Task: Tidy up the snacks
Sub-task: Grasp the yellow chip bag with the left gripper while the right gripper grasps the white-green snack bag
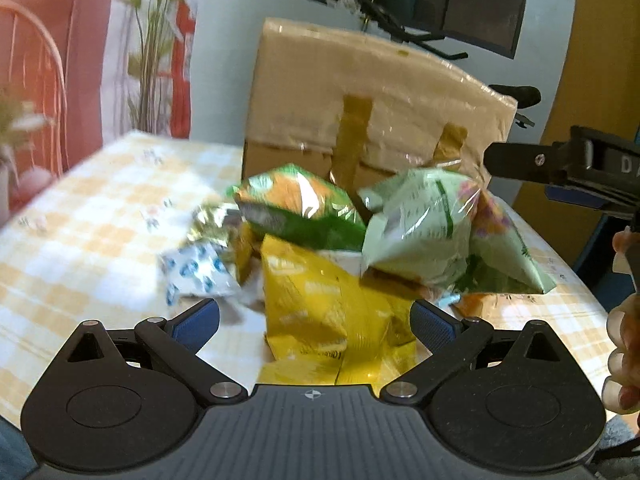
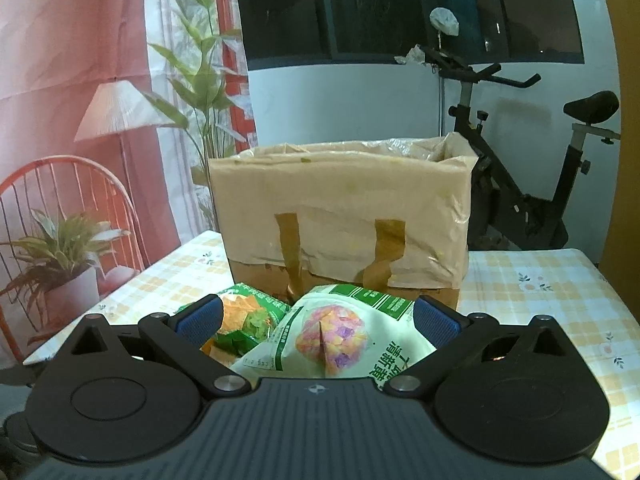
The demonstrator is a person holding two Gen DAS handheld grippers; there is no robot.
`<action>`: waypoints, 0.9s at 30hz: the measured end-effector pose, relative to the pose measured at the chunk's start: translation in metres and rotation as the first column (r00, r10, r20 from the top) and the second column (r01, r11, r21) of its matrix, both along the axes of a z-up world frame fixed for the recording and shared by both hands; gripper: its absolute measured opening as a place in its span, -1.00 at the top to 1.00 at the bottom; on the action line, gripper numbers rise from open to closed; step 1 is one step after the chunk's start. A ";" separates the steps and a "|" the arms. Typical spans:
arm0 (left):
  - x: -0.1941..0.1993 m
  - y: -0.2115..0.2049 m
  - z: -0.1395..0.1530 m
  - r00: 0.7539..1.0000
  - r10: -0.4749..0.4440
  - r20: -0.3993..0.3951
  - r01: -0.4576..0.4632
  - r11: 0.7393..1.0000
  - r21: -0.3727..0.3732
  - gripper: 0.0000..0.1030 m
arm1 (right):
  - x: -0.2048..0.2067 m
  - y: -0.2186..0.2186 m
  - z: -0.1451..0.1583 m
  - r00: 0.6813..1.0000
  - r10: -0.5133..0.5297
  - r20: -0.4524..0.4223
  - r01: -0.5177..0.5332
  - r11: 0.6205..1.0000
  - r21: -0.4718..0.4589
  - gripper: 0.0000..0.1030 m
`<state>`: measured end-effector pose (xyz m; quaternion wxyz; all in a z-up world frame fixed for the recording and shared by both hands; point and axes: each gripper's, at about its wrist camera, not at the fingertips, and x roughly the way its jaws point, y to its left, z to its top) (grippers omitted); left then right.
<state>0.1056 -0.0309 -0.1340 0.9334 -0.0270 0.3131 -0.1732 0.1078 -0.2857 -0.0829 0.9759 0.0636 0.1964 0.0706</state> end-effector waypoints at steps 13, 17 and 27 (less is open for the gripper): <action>0.014 -0.005 -0.021 0.998 -0.012 -0.067 0.012 1.000 0.009 -0.98 | 0.009 -0.001 -0.016 0.999 -0.028 -0.040 0.029 1.000 0.009 -1.00; 0.013 0.000 -0.017 0.998 -0.043 -0.038 0.041 0.998 -0.038 -0.54 | 0.008 -0.001 -0.018 0.998 -0.031 -0.050 0.031 0.999 0.010 -1.00; 0.007 0.004 -0.008 1.000 -0.003 0.002 0.003 1.000 -0.003 -0.46 | 0.001 -0.003 -0.021 0.997 -0.047 -0.056 0.049 0.998 0.025 -1.00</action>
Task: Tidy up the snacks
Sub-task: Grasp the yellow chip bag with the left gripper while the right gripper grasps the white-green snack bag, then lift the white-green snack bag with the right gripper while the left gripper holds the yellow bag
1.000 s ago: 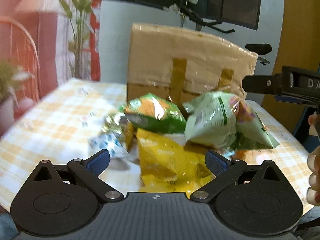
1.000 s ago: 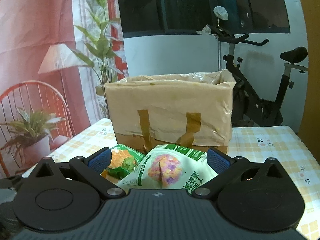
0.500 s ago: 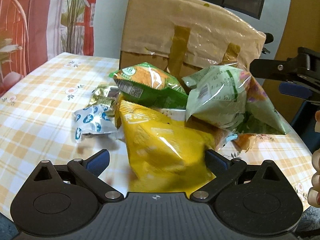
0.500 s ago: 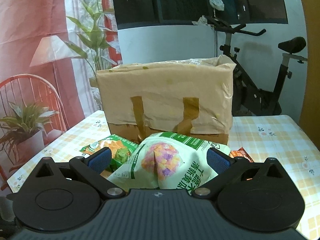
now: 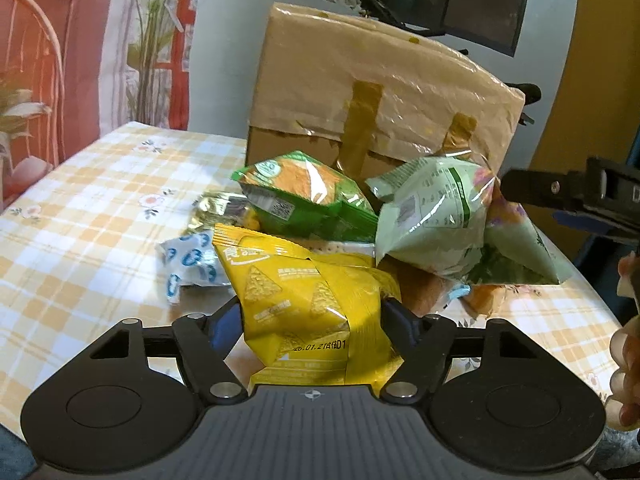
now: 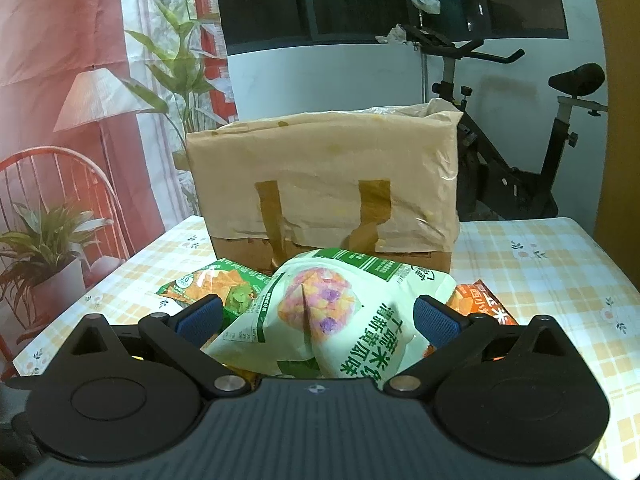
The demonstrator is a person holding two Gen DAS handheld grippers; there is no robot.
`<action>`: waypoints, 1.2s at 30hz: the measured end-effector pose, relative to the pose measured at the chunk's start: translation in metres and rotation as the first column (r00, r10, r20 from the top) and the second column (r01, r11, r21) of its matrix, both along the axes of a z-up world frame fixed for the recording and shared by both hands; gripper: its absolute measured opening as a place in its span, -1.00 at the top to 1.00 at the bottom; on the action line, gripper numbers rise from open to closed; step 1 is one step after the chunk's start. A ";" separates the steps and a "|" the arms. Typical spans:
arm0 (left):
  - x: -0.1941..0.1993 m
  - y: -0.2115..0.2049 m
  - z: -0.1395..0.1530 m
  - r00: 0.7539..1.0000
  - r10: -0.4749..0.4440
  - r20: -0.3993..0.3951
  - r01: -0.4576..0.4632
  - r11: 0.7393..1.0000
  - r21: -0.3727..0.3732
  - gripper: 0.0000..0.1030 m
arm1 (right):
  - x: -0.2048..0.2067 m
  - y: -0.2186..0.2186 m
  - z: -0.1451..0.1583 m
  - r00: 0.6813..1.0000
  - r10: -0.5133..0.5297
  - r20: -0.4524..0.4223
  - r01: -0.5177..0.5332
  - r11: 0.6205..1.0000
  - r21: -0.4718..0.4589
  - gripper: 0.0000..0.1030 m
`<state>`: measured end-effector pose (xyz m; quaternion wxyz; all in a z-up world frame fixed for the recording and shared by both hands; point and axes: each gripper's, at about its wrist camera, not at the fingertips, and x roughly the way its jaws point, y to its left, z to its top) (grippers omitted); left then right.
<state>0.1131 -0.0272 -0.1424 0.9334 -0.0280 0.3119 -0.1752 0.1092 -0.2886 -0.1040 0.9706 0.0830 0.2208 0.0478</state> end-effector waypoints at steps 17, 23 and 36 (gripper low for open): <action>-0.012 0.022 0.030 0.988 0.098 0.121 -0.097 0.995 -0.017 -0.44 | 0.000 -0.004 -0.008 0.999 -0.023 -0.030 0.024 1.000 0.014 -1.00; -0.017 0.026 0.038 0.977 0.118 0.176 -0.113 0.993 -0.040 -0.44 | 0.003 -0.002 -0.011 0.999 -0.039 -0.038 0.036 0.997 -0.062 -1.00; -0.015 0.031 0.034 0.978 0.126 0.166 -0.117 0.991 -0.066 -0.44 | 0.023 0.020 -0.030 0.994 0.043 -0.100 -0.076 0.931 -0.356 -1.00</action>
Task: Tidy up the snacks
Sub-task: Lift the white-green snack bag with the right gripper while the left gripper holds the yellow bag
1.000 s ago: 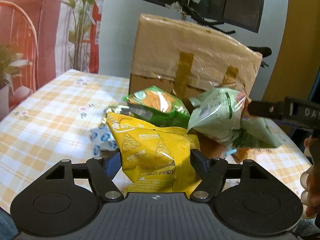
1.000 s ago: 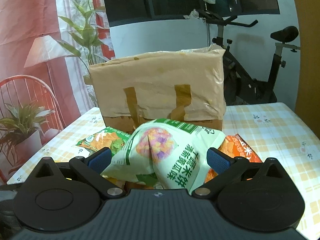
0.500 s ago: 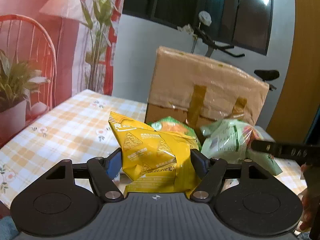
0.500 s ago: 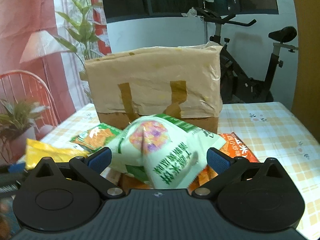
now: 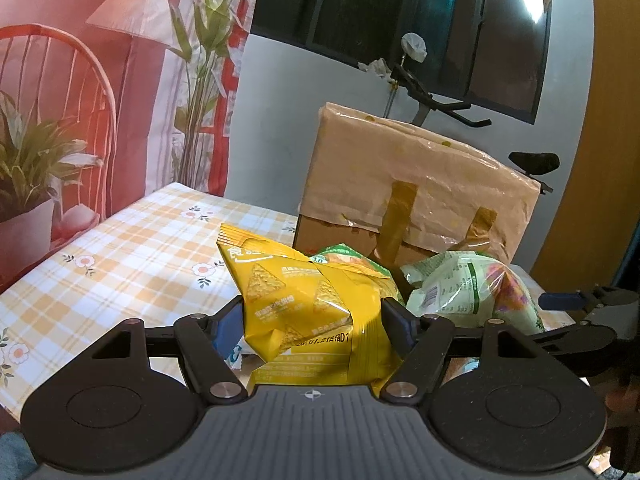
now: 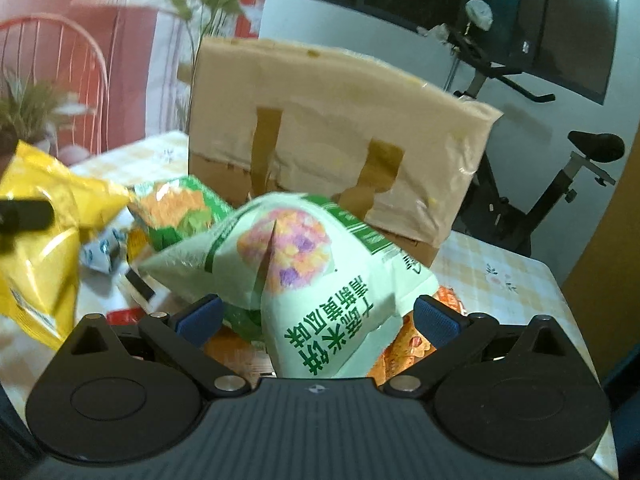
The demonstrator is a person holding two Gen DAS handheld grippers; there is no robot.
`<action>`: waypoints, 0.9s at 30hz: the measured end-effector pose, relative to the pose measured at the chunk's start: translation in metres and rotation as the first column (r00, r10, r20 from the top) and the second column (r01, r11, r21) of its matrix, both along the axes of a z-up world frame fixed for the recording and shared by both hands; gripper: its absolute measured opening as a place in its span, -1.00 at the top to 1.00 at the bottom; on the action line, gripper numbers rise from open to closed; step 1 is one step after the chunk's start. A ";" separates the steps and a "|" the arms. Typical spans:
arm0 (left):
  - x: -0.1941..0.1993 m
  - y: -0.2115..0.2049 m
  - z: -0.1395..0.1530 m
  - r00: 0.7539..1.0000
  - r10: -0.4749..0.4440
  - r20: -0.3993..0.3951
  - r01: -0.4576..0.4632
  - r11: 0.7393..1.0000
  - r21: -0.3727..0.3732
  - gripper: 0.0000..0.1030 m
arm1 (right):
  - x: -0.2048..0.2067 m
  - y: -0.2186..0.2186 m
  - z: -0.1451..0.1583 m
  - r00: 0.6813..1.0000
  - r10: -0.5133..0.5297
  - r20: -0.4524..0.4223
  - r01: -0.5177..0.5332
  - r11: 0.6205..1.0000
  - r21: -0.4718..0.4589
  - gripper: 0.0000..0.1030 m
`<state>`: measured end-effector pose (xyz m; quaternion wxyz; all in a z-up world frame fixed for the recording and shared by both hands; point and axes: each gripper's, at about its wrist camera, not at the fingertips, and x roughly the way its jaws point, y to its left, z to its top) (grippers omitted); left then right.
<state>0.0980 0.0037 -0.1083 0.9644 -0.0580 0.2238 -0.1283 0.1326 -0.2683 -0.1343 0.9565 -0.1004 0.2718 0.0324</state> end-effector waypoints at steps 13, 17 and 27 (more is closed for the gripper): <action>0.001 0.001 -0.001 1.000 0.002 -0.006 -0.002 1.000 -0.004 -0.44 | 0.024 0.032 0.000 0.986 0.168 0.004 -0.163 0.959 -0.232 -1.00; 0.000 0.002 -0.001 1.000 0.003 -0.008 -0.003 1.000 -0.003 -0.44 | 0.033 0.034 -0.008 0.985 0.170 -0.012 -0.168 0.956 -0.241 -1.00; 0.004 0.002 -0.003 1.000 0.010 -0.020 -0.010 1.000 0.003 -0.44 | 0.027 0.039 -0.014 0.994 0.107 0.026 -0.100 0.973 -0.209 -0.79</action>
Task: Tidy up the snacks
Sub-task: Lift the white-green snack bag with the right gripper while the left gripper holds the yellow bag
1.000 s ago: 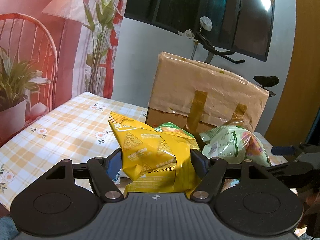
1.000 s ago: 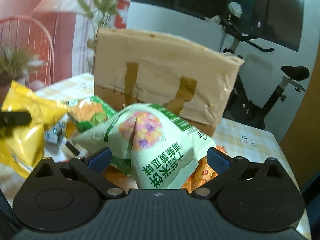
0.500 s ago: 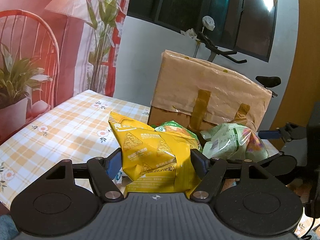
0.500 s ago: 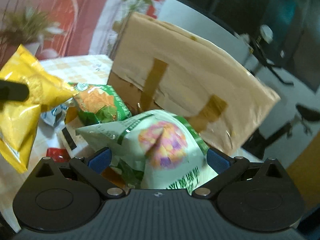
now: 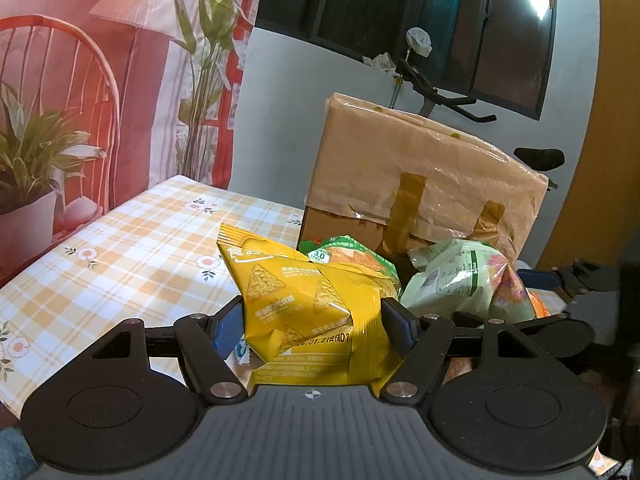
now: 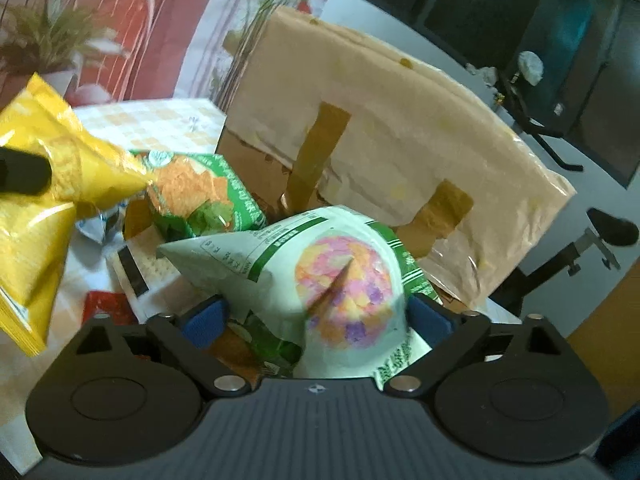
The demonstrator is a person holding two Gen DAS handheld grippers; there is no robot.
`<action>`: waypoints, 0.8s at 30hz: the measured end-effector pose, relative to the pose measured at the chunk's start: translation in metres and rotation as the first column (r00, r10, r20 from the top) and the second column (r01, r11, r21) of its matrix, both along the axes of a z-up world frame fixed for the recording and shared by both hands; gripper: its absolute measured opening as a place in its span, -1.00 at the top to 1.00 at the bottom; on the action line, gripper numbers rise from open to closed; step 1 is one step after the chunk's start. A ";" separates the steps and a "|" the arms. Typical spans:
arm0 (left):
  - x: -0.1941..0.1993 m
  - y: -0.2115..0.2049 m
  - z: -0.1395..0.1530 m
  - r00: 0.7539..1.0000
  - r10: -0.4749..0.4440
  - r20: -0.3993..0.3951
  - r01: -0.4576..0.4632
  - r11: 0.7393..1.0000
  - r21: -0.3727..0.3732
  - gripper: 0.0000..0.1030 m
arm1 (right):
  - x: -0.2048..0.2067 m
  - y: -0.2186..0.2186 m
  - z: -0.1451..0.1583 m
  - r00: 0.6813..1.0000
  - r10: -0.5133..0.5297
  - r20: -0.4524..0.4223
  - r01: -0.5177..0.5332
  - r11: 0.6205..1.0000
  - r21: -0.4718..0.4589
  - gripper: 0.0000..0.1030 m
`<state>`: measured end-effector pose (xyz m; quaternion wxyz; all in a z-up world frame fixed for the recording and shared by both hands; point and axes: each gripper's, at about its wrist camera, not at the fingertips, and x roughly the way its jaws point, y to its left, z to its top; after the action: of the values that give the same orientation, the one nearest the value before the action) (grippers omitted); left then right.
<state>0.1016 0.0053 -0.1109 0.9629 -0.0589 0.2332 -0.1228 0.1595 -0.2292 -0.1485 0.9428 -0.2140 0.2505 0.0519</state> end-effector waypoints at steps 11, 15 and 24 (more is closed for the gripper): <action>-0.001 0.001 -0.001 1.000 -0.002 0.005 0.002 1.000 0.005 -0.44 | -0.037 -0.025 0.012 0.991 -0.093 0.100 0.071 0.977 0.199 -0.03; -0.001 0.000 -0.001 1.000 -0.009 0.002 0.009 1.000 0.005 -0.44 | -0.041 -0.028 0.013 0.990 -0.099 0.096 0.074 0.970 0.233 -0.03; -0.001 0.002 0.000 1.000 -0.011 0.006 0.011 1.000 -0.005 -0.44 | -0.040 -0.022 0.026 0.997 0.030 0.075 -0.040 0.990 0.133 -0.73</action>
<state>0.1008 0.0076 -0.1114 0.9628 -0.0595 0.2302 -0.1287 0.1194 -0.2511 -0.1220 0.9624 -0.1561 0.2082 0.0773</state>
